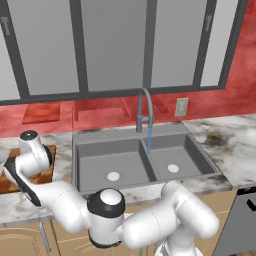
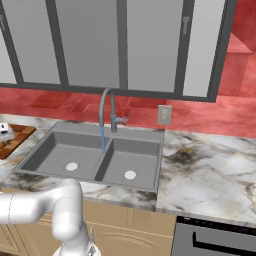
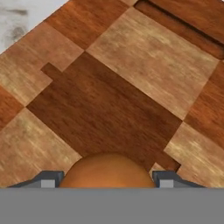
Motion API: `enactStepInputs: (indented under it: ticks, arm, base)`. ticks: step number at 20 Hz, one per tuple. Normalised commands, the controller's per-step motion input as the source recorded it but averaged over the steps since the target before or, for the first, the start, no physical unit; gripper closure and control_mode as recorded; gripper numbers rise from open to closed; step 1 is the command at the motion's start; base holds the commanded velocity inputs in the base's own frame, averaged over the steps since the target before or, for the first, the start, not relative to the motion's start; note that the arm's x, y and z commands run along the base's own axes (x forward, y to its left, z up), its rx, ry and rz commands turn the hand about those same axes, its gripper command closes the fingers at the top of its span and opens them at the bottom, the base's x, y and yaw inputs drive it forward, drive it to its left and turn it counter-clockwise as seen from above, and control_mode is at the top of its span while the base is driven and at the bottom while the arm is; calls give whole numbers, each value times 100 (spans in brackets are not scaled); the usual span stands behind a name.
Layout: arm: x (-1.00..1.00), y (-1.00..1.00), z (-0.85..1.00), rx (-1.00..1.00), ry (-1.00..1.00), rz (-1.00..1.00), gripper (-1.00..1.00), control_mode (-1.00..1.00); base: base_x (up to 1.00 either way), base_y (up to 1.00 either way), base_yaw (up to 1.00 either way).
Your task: Pick the tangerine from the sink and place it on the cutting board to airdry. Then turn off the sink faucet.
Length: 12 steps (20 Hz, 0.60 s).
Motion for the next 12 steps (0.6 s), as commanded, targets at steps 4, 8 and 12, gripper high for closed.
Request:
enactStepInputs:
  ticks: [4, 8, 12]
  arm:
    - [-19, -24, -2, 0, 0, 0, -100, -100]
    - [-15, -11, 0, 0, -3, 0, -100, -100]
    - [-22, -19, 0, 0, -5, 0, -100, -100]
  base:
    - [0, 0, 0]
    - [0, 0, 0]
    - [0, 0, 0]
